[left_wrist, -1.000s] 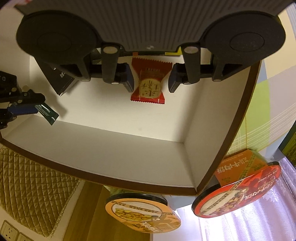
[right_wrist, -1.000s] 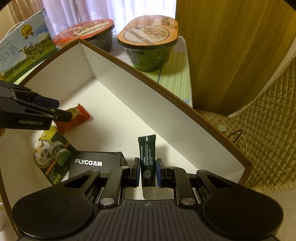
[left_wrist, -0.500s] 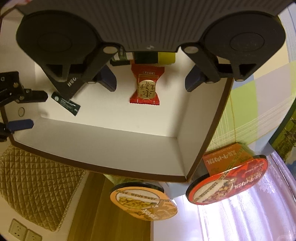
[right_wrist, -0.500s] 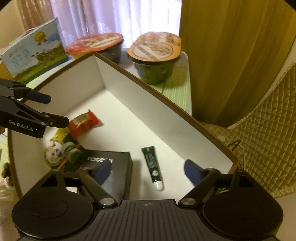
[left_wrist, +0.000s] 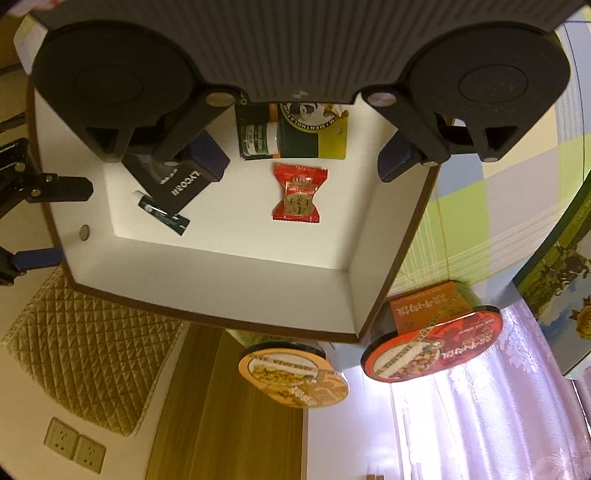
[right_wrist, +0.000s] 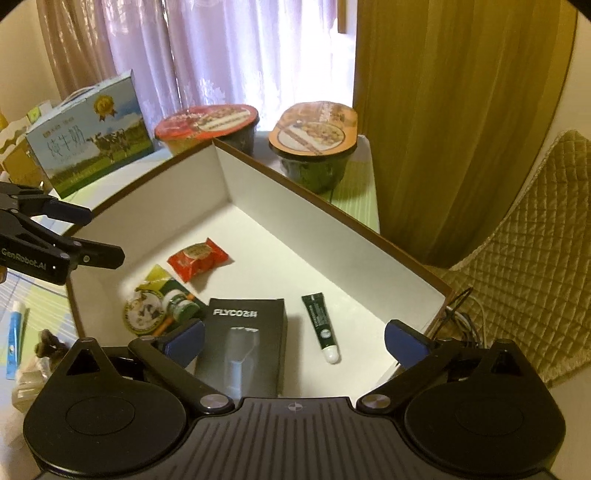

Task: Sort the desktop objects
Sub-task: 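Withdraw both open tools from the brown box back over the table items, then grasp the clear floss-pick box with the left tool while the right tool grasps the white claw clip, then carry the floss box with the left tool while the right tool carries the claw clip to the box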

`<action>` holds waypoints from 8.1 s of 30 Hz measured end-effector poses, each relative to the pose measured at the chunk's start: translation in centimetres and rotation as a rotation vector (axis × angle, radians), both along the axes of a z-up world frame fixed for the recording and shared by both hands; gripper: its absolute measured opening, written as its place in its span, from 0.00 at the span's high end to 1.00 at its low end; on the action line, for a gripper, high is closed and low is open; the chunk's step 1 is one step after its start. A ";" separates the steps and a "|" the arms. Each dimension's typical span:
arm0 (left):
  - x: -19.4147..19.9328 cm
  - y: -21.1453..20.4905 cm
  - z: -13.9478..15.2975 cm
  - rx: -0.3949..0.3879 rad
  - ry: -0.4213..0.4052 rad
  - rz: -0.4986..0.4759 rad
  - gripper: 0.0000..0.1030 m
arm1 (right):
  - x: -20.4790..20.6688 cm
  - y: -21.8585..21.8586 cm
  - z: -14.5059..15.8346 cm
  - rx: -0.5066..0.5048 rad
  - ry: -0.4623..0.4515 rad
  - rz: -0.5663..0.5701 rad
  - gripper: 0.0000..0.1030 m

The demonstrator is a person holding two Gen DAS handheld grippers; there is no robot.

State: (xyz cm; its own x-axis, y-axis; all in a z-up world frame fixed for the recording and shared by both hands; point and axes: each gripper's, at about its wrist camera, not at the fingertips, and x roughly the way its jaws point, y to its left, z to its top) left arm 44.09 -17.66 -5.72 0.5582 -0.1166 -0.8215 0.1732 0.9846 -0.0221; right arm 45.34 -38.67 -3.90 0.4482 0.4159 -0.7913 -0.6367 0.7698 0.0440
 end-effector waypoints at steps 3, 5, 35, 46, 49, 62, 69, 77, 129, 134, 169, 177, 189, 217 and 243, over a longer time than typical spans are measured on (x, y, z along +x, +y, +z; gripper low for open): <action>-1.2 0.5 0.9 -0.019 -0.019 0.011 0.12 | -1.2 -0.1 0.6 0.002 -0.019 -0.006 0.02; -2.1 0.7 1.5 -0.026 -0.031 0.017 0.11 | -1.9 -0.3 1.0 0.011 -0.023 -0.014 0.02; -18.1 5.9 7.3 -0.089 -0.124 0.074 0.10 | -14.7 0.3 4.9 0.095 -0.089 -0.061 0.02; -22.7 7.7 6.8 -0.110 -0.106 0.102 0.10 | -18.1 1.7 4.1 0.084 -0.059 -0.047 0.02; -23.7 8.1 6.7 -0.107 -0.101 0.109 0.10 | -18.7 2.0 3.8 0.086 -0.045 -0.049 0.02; -27.1 9.8 5.5 -0.100 -0.067 0.153 0.10 | -21.3 3.7 1.6 0.088 0.029 0.002 0.02; -28.7 10.6 3.8 -0.071 -0.016 0.188 0.10 | -22.4 5.0 0.4 0.064 0.062 0.047 0.02; -30.3 11.0 2.0 -0.072 0.031 0.203 0.10 | -22.9 6.4 -1.1 0.040 0.091 0.084 0.02; -28.0 7.9 -9.5 0.092 0.149 0.077 0.29 | -21.6 5.8 -9.0 -0.042 0.247 -0.004 0.02; -28.1 7.6 -10.1 0.096 0.157 0.062 0.42 | -21.6 6.4 -9.2 -0.044 0.252 0.004 0.02; -34.1 21.8 -9.3 0.025 0.190 0.572 0.47 | -23.8 20.6 -13.2 -0.057 0.105 0.549 0.02; -33.6 22.4 -9.6 0.025 0.181 0.585 0.48 | -23.8 21.0 -13.6 -0.054 0.094 0.561 0.02; -32.5 22.6 -9.8 0.031 0.172 0.587 0.46 | -23.7 19.2 -13.1 -0.085 0.081 0.493 0.19; -32.8 20.2 -6.8 -0.001 0.118 0.545 0.49 | -22.0 10.4 -7.3 0.035 0.085 0.311 0.19; -21.0 6.0 3.9 -0.095 -0.158 0.137 0.49 | -12.9 0.9 1.2 0.195 -0.035 0.104 0.19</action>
State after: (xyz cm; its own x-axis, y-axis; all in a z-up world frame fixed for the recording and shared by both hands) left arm 23.12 -11.71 -1.84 0.6952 -0.1034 -0.7114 0.0464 0.9940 -0.0991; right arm 32.42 -37.75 -2.65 0.4206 0.6051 -0.6760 -0.7158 0.6791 0.1625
